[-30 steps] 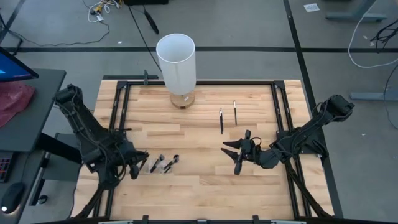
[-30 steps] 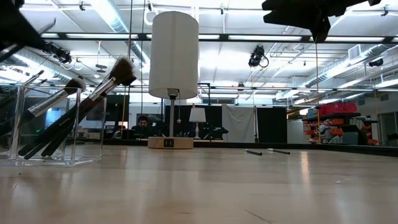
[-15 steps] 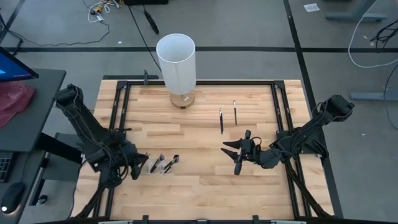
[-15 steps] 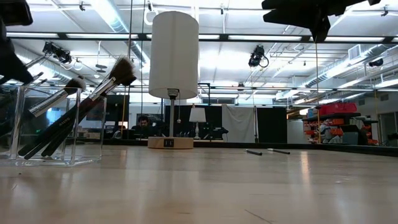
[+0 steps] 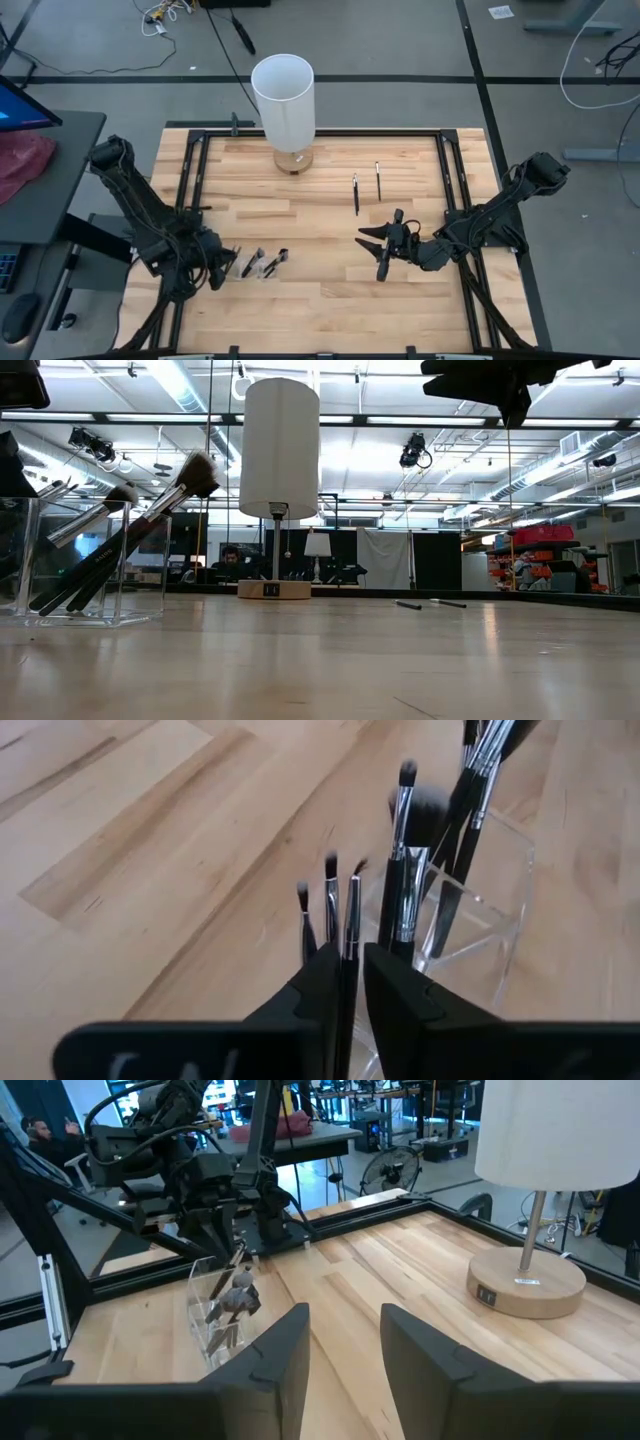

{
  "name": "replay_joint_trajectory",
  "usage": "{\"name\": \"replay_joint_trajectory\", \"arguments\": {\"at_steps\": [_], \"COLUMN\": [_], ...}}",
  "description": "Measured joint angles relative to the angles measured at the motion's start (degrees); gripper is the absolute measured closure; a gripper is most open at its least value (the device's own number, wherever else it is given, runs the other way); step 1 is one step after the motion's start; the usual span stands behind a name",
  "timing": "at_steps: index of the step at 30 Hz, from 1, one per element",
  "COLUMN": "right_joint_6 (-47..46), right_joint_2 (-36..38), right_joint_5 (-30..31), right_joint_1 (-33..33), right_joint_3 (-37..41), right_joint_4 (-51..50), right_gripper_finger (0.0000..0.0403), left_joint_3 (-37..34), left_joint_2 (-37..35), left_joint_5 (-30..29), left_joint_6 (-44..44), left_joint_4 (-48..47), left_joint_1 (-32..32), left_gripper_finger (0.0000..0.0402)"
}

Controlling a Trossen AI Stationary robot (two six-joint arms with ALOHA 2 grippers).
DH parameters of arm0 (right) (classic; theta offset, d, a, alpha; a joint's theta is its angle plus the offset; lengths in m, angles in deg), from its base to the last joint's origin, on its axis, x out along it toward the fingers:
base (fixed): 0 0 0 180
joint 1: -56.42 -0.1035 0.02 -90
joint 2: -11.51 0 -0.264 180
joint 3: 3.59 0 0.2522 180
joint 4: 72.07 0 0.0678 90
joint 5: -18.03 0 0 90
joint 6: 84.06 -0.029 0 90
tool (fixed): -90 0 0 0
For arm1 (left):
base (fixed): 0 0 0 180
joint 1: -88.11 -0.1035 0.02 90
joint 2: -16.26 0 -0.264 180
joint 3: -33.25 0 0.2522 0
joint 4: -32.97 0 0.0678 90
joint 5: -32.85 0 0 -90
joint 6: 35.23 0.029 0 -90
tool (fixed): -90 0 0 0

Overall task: Put items in baskets/containers
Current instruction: Put the liner brush in the transparent organizer, then put the foundation brush in the transparent organizer

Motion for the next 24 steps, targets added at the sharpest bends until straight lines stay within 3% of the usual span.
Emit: {"name": "replay_joint_trajectory", "arguments": {"at_steps": [13, 19, 24], "right_joint_6": [0.00, 0.01, 0.03], "right_joint_2": [-0.02, -0.02, -0.02], "right_joint_5": [-0.04, -0.04, -0.04], "right_joint_1": [0.01, 0.02, 0.15], "right_joint_3": [0.00, 0.00, 0.00], "right_joint_4": [-0.02, -0.06, -2.58], "right_gripper_finger": [0.0278, 0.0278, 0.0278], "left_joint_3": [3.84, 10.45, 13.99], "left_joint_2": [-0.07, -0.07, -0.07], "left_joint_5": [2.20, 1.30, -5.38], "left_joint_6": [0.17, 9.27, 20.89], "left_joint_4": [-3.69, -4.06, 0.21], "left_joint_1": [-0.02, -1.32, -4.14], "left_gripper_finger": [0.0269, 0.0259, 0.0265]}}
